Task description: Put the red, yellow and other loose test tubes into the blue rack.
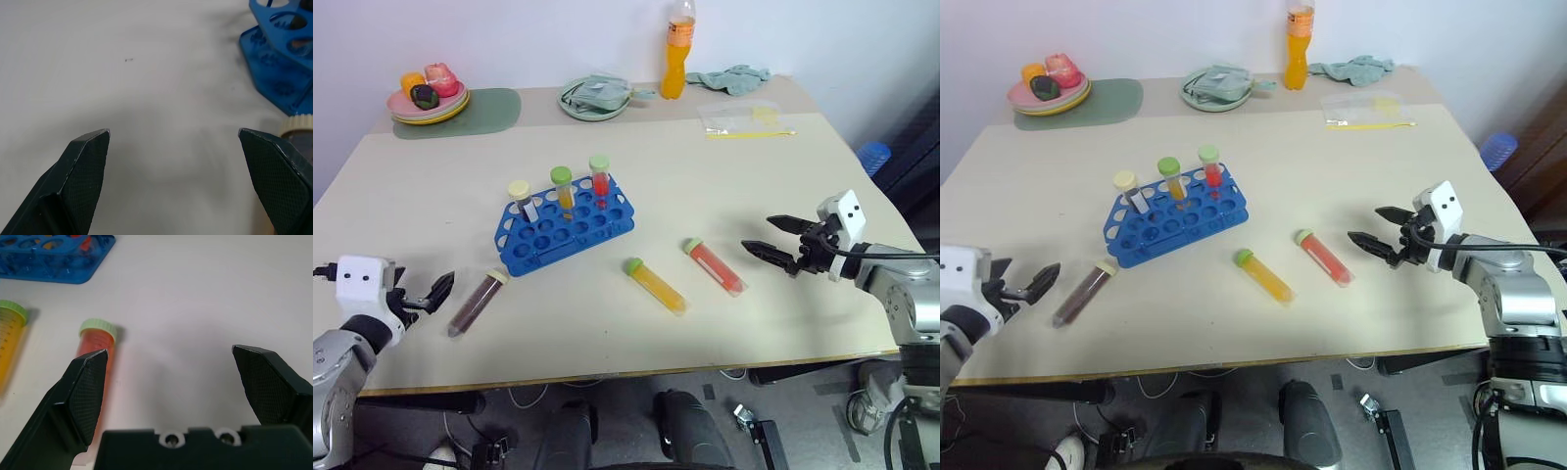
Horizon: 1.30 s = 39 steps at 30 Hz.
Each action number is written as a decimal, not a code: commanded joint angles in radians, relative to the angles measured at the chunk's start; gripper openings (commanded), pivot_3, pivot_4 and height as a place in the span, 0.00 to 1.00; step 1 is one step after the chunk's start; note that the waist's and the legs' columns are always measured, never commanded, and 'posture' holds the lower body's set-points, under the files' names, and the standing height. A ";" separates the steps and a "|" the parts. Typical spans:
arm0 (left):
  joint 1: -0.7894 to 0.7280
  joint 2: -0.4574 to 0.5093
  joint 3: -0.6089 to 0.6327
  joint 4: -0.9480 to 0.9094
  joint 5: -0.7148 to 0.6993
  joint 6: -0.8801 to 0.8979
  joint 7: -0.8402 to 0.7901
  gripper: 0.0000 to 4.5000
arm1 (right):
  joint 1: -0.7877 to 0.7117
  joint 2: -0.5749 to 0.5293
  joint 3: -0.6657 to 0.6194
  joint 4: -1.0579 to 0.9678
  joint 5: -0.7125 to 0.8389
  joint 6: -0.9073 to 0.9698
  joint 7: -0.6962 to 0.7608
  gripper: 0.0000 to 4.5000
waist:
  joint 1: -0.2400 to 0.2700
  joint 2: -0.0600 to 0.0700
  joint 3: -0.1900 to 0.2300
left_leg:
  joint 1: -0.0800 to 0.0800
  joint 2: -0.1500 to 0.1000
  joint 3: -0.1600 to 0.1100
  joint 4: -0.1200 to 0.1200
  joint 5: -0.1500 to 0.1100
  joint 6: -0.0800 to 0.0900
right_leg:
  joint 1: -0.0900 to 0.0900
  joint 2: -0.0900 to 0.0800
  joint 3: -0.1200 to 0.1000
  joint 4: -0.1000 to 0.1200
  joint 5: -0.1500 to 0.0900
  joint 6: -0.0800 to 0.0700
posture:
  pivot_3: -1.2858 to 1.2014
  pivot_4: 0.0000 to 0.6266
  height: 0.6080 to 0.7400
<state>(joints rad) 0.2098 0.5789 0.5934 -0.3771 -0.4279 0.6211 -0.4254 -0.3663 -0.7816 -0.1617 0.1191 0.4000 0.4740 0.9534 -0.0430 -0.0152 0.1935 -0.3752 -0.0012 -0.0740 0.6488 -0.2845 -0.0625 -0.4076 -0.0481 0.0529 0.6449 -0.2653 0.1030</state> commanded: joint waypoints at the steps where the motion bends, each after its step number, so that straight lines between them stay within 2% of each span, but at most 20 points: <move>1: 0.007 -0.011 0.024 -0.045 -0.005 -0.008 0.025 0.96 | -0.043 -0.018 0.004 -0.006 -0.012 -0.015 0.012 1.00 | 0.001 0.000 0.000 | 0.000 0.000 0.000 0.000 0.000 0.000 | 0.000 0.000 0.000 0.000 0.000 0.000 | 0.52 0.24 1.00; 6: 0.005 -0.015 0.012 -0.082 -0.011 -0.003 0.035 0.96 | -0.070 -0.026 0.014 -0.013 -0.032 0.011 -0.004 1.00 | 0.005 0.000 0.000 | 0.000 0.000 0.000 0.000 0.000 0.000 | 0.000 0.000 0.000 0.000 0.000 0.000 | 0.52 0.24 1.00; 9: -0.016 -0.006 -0.021 -0.143 -0.045 0.005 0.007 0.96 | -0.086 -0.047 0.032 -0.082 -0.019 0.109 -0.008 1.00 | 0.007 0.000 0.000 | 0.000 0.000 0.000 0.000 0.000 0.000 | 0.000 0.000 0.000 0.000 0.000 0.000 | 0.52 0.24 1.00; 12: -0.038 0.014 -0.115 -0.231 -0.086 0.021 -0.050 0.96 | -0.096 -0.070 0.067 -0.193 -0.009 0.230 -0.020 1.00 | 0.009 0.000 0.000 | 0.000 0.000 0.000 0.001 0.000 0.000 | 0.000 0.000 0.000 0.000 0.000 0.000 | 0.52 0.24 1.00; 13: -0.042 0.034 -0.184 -0.269 -0.087 0.023 -0.086 0.96 | -0.100 -0.091 0.105 -0.243 -0.045 0.273 -0.044 1.00 | 0.008 0.000 0.000 | 0.000 0.000 0.000 0.001 0.000 0.000 | 0.000 0.000 0.000 0.000 0.000 0.000 | 0.52 0.24 1.00; 17: -0.077 0.079 -0.410 -0.355 -0.063 0.014 -0.160 0.96 | -0.156 -0.138 0.196 -0.375 -0.056 0.566 -0.122 1.00 | 0.008 0.000 0.000 | -0.001 0.000 0.000 0.000 0.000 0.000 | 0.000 0.000 0.000 -0.001 0.000 -0.001 | 0.52 0.24 1.00; 20: -0.126 0.061 -0.540 -0.340 -0.037 -0.010 -0.176 0.96 | -0.268 -0.072 0.221 -0.393 -0.004 0.897 -0.194 1.00 | 0.002 0.000 0.000 | -0.001 0.000 0.000 0.000 0.000 0.000 | 0.000 0.000 0.000 0.000 -0.002 -0.003 | 0.52 0.24 1.00; 23: -0.144 0.046 -0.610 -0.301 0.006 -0.043 -0.178 0.96 | -0.346 0.003 0.274 -0.442 -0.020 1.105 -0.299 1.00 | -0.001 0.000 0.000 | 0.000 0.000 0.000 0.000 0.000 0.000 | -0.001 0.001 0.000 0.000 -0.002 -0.003 | 0.52 0.24 1.00; 33: -0.124 0.019 -0.661 -0.286 0.042 -0.100 -0.183 0.96 | -0.401 0.048 0.340 -0.413 0.116 1.140 -0.477 1.00 | 0.023 0.000 0.000 | -0.008 0.000 -0.002 0.001 0.000 0.000 | -0.006 0.000 -0.002 0.000 -0.001 -0.002 | 0.52 0.24 1.00; 39: -0.099 0.008 -0.664 -0.307 0.060 -0.105 -0.165 0.96 | -0.412 0.099 0.364 -0.347 0.126 1.140 -0.581 1.00 | 0.024 0.000 0.000 | -0.008 0.000 -0.002 0.001 0.000 0.000 | -0.006 0.001 -0.002 0.001 -0.001 -0.003 | 0.52 0.24 1.00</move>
<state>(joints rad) 0.1069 0.5870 -0.0670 -0.6485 -0.3782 0.5348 -0.5975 -0.7504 -0.6873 0.2077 -0.2302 0.5222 1.6085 0.3992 -0.0192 -0.0148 0.1935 -0.3833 -0.0014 -0.0762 0.6501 -0.2846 -0.0620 -0.4140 -0.0472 0.0511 0.6458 -0.2666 0.1005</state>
